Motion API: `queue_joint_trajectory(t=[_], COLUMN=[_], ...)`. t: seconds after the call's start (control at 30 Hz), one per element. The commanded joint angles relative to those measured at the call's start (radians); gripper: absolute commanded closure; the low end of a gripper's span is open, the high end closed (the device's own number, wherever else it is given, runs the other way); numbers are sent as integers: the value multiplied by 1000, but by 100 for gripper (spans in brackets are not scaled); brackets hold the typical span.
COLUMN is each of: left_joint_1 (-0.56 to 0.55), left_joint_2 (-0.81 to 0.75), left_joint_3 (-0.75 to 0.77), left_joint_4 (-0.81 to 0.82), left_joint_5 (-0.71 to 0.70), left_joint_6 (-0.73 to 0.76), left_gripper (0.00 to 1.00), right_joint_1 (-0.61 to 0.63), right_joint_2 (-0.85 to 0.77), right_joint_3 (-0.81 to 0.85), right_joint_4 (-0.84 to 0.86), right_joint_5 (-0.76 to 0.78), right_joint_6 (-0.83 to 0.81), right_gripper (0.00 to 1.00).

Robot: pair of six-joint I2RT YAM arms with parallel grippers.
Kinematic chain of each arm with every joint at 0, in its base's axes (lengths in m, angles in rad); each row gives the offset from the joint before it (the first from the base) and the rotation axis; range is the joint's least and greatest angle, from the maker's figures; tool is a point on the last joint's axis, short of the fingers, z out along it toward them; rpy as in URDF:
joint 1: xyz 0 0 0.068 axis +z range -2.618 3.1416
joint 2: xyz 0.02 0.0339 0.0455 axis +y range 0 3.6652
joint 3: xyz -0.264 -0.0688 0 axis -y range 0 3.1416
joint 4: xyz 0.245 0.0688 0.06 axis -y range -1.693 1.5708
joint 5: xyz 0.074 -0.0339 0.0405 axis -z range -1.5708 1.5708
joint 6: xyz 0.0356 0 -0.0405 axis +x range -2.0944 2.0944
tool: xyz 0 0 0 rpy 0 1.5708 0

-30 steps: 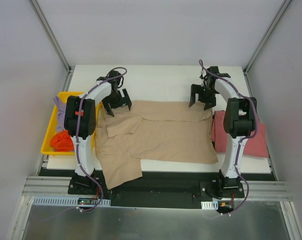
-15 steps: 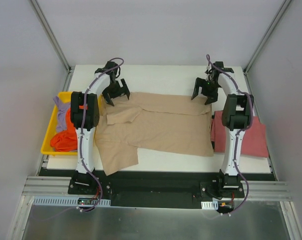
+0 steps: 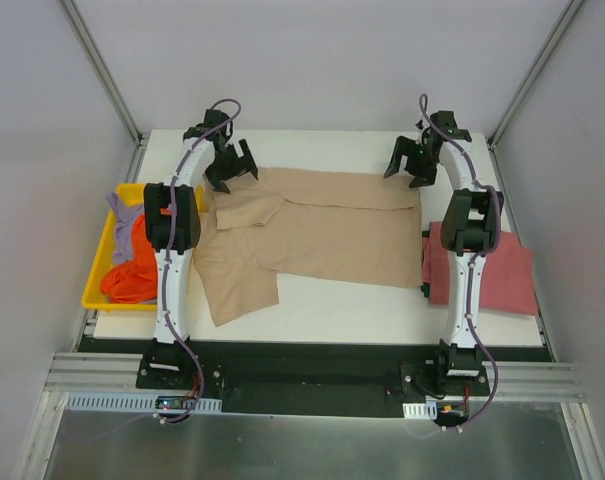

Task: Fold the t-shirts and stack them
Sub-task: Grap the side of the flattened tshirt closest away from the robot with both arms

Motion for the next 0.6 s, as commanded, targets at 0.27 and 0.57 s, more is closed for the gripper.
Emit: queue_joint_trajectory(t=[0.27,0.57], left_joint_1=[-31,-261], left_joint_2=[-338,-928], left_joint_3=[-107,-857], left_joint_4=[60,106], left_joint_5=[69,-196], left_joint_6=[173,43], left_gripper=[1,1], right_joint_1=[62,174], right_joint_2=[-308,-817], right_joint_3=[-129,-800], right_joint_4=[31,137], right_joint_5=[123,253], right_joint_6=[-94,-74], right_gripper=[4,4])
